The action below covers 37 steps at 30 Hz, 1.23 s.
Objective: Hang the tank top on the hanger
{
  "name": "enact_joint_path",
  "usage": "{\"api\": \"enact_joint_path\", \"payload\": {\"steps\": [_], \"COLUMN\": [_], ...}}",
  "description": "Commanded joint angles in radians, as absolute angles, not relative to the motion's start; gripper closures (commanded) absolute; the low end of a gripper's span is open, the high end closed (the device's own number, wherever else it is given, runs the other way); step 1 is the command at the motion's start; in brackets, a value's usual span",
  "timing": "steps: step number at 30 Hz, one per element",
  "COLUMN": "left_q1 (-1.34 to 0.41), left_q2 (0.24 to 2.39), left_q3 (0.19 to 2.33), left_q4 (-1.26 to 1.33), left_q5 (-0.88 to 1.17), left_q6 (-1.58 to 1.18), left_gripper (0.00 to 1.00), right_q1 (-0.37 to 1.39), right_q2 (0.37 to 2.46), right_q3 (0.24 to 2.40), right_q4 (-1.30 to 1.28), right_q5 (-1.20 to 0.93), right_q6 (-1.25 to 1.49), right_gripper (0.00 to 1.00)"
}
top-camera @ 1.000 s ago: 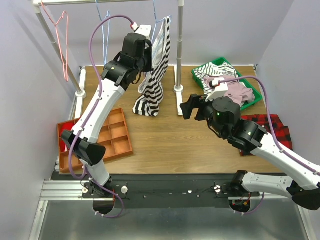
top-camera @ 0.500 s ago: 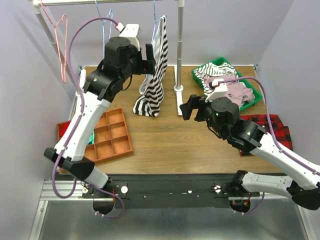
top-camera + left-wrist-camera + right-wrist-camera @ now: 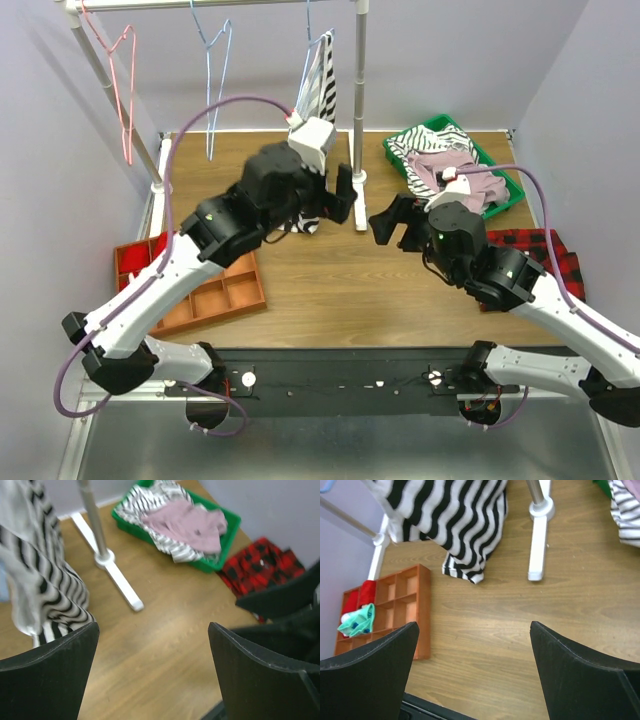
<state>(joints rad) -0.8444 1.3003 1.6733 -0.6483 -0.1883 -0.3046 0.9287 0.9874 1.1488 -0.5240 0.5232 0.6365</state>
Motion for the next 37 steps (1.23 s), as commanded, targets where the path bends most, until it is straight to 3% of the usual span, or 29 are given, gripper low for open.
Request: {"api": "enact_joint_path", "payload": {"steps": [1, 9, 18, 25, 37], "left_q1": [-0.949, -1.020, -1.028, -1.029, -1.031], "left_q2": [1.256, 1.149, 1.155, 1.146, 1.045], "left_q3": [1.504, 1.004, 0.744, 0.724, 0.666], "left_q4": [-0.586, -0.284, -0.080, -0.095, -0.081], "left_q5": [-0.279, -0.264, -0.204, -0.298, -0.339], "left_q6": [-0.368, -0.544, -0.652, -0.696, -0.684], "left_gripper": [0.01, 0.01, 0.01, 0.01, 0.01], "right_q1": [0.934, 0.936, 0.936, 0.936, 0.936], "right_q2": [0.957, 0.862, 0.824, 0.810, 0.854], "right_q3": [1.069, 0.818, 0.652, 0.631, 0.635], "right_q4": [-0.658, -0.555, -0.453, -0.451, -0.399], "right_q5": [0.575, 0.540, 0.702, 0.819, 0.807], "right_q6": [0.768, 0.830, 0.854, 0.908, 0.877], "right_gripper": [0.00, 0.00, 0.00, 0.00, 0.00]}}
